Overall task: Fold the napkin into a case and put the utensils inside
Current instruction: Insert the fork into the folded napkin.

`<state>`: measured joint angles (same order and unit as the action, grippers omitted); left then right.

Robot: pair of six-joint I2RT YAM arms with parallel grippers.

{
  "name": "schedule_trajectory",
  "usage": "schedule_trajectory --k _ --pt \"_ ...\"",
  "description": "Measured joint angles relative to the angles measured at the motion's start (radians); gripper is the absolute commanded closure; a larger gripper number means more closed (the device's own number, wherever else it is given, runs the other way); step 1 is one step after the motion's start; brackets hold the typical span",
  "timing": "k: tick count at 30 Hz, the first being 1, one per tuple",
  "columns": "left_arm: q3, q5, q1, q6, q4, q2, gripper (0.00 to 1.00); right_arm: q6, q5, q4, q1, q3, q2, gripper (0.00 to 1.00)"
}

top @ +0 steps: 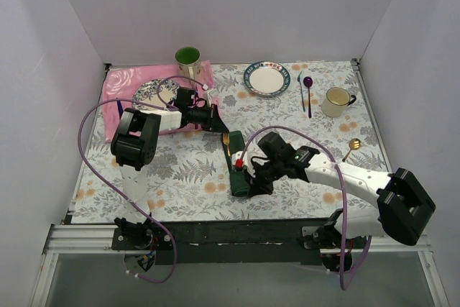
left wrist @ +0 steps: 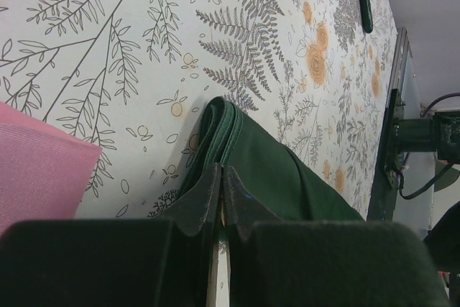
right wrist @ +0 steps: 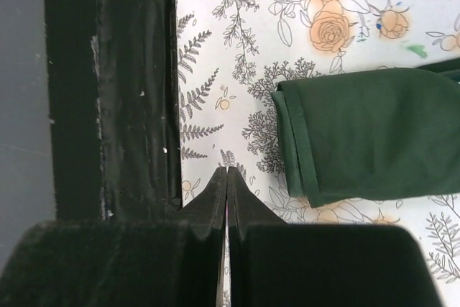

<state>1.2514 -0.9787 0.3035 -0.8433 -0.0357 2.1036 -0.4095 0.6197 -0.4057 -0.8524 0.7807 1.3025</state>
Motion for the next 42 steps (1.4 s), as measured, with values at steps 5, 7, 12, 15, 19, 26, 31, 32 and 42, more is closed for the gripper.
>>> schedule_trajectory --k 5,7,12,15,19,26,31,32,42 --pt "-0.007 0.002 0.000 -0.008 -0.006 -0.001 1.00 -0.045 -0.107 0.098 -0.071 -0.072 0.000 0.99" --pt "-0.016 0.002 0.000 -0.013 -0.010 -0.002 1.00 -0.058 -0.149 0.140 -0.082 -0.099 0.000 0.99" --pt "-0.032 0.003 0.000 -0.036 -0.025 -0.002 1.00 -0.070 -0.211 0.223 -0.112 -0.150 0.001 0.99" --pt "-0.037 0.003 0.000 -0.052 -0.042 -0.002 1.00 -0.069 -0.229 0.266 -0.119 -0.169 0.002 0.99" --pt "-0.060 0.003 0.000 -0.077 -0.069 -0.005 1.00 -0.069 -0.241 0.298 -0.122 -0.175 0.008 0.99" --pt "-0.077 0.002 0.000 -0.103 -0.095 -0.006 1.00 -0.066 -0.259 0.330 -0.124 -0.175 0.022 0.99" --pt "-0.081 0.002 0.005 -0.115 -0.103 -0.008 1.00 -0.065 -0.270 0.342 -0.124 -0.187 0.026 0.99" --pt "-0.082 0.002 0.007 -0.116 -0.105 -0.008 1.00 -0.066 -0.272 0.343 -0.124 -0.188 0.028 0.99" --pt "-0.101 -0.002 0.026 -0.123 -0.107 -0.023 1.00 -0.066 -0.281 0.350 -0.124 -0.190 0.029 0.99"
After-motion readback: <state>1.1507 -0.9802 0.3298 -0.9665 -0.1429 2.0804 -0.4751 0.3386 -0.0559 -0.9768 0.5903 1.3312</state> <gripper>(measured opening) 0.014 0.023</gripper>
